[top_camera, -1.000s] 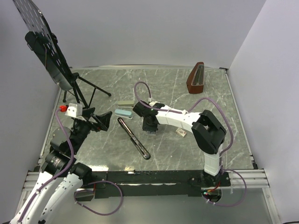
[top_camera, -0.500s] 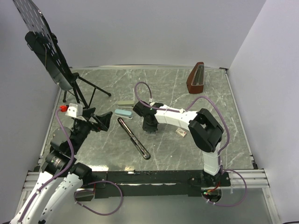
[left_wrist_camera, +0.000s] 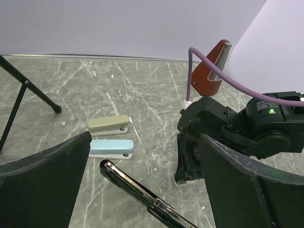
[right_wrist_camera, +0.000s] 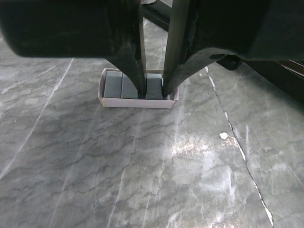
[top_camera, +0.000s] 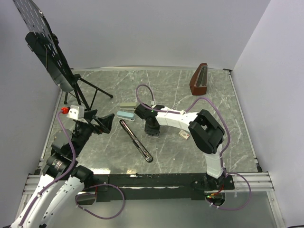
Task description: Load the staples into the stapler
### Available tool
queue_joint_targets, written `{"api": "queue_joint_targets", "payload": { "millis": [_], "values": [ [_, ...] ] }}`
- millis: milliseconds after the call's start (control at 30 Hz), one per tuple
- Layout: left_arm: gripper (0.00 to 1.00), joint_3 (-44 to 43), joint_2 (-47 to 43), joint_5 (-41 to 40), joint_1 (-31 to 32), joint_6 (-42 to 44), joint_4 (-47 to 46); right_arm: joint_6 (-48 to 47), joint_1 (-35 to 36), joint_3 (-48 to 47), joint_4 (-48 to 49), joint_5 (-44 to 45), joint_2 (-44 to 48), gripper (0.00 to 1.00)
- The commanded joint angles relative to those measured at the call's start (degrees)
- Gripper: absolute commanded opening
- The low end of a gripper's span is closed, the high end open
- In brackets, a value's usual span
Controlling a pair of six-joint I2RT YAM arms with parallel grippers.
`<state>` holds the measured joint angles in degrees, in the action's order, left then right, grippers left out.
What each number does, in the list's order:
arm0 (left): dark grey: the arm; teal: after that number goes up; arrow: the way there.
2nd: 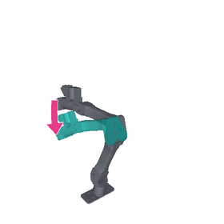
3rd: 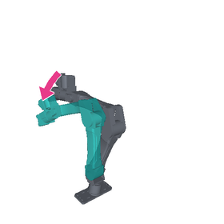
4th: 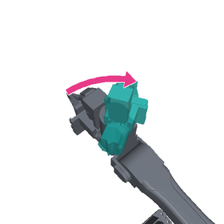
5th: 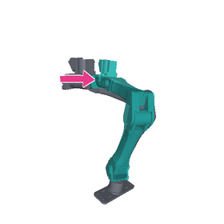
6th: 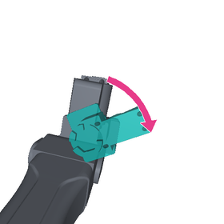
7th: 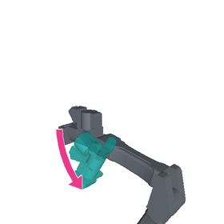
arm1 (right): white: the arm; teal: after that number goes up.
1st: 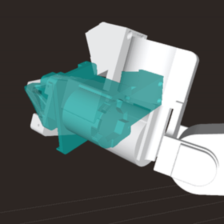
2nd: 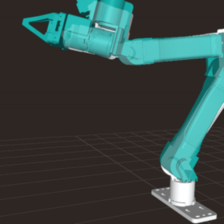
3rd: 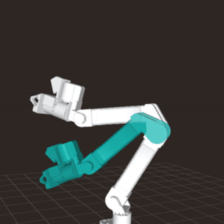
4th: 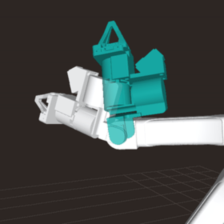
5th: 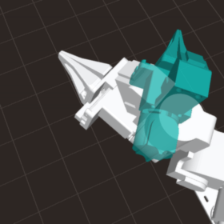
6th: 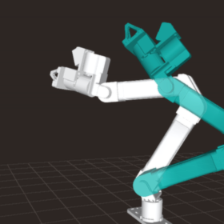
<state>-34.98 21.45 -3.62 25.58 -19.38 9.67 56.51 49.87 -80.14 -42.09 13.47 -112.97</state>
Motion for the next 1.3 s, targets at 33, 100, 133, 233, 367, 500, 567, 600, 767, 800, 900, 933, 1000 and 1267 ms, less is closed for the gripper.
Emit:
{"api": "queue_joint_targets", "payload": {
  "millis": [33,100,133,233,367,500,567,600,767,800,900,933,1000,1267],
  "values": [
    [0.99,-0.1,-0.6,1.2,-0.3,-0.8,-2.3,0.1,-0.4,-2.7,-0.6,0.4,-1.5,0.25],
    [0.99,-0.1,-0.6,1.2,-0.3,-0.8,-2.3,-0.3,-0.4,-2.8,-0.9,0.7,-1.5,0.22],
    [0.99,-0.1,-0.6,1.2,-0.4,-0.8,-2.3,-0.4,-0.3,-2.8,-1.0,0.8,-1.4,0.21],
    [0.99,-0.1,-0.5,1.2,-0.4,-0.8,-2.3,-1.9,0.0,-2.6,-0.5,1.4,-0.2,0.16],
    [0.99,-0.1,-0.4,1.3,-0.7,-0.8,-2.3,-5.3,0.7,-1.9,0.2,2.2,2.5,0.12],
    [0.99,-0.2,-0.2,1.5,-1.1,-0.8,-2.3,-9.6,1.6,-1.0,0.5,3.3,5.1,0.12],
    [0.99,-0.2,0.0,1.7,-1.3,-0.8,-2.3,-11.4,2.1,0.0,1.5,3.3,6.7,0.12],
    [0.99,-0.2,0.0,1.7,-1.4,-0.8,-2.4,-13.2,2.2,0.3,1.9,3.1,7.3,0.12],
    [0.99,-0.3,0.5,2.0,-2.1,-0.7,-2.3,-20.1,3.0,5.0,6.8,0.8,13.1,0.12],
    [0.99,-0.3,0.6,2.2,-2.2,-0.7,-2.3,-23.2,3.4,5.7,8.6,0.1,14.0,0.12],
    [1.0,-0.3,1.2,2.5,-2.7,-0.6,-2.3,-28.7,4.4,8.5,11.4,-1.7,16.5,0.13],
    [0.99,-0.3,1.2,2.6,-2.9,-0.6,-2.3,-30.0,5.3,9.5,11.9,-2.2,16.9,0.13],
    [0.99,-0.4,1.6,2.8,-3.2,-0.5,-2.3,-32.6,6.2,10.3,12.9,-3.8,17.7,0.13],
    [0.99,-0.4,2.6,3.0,-4.4,-0.5,-2.3,-36.0,10.1,15.4,18.6,-9.7,19.3,0.15]
  ]
}}
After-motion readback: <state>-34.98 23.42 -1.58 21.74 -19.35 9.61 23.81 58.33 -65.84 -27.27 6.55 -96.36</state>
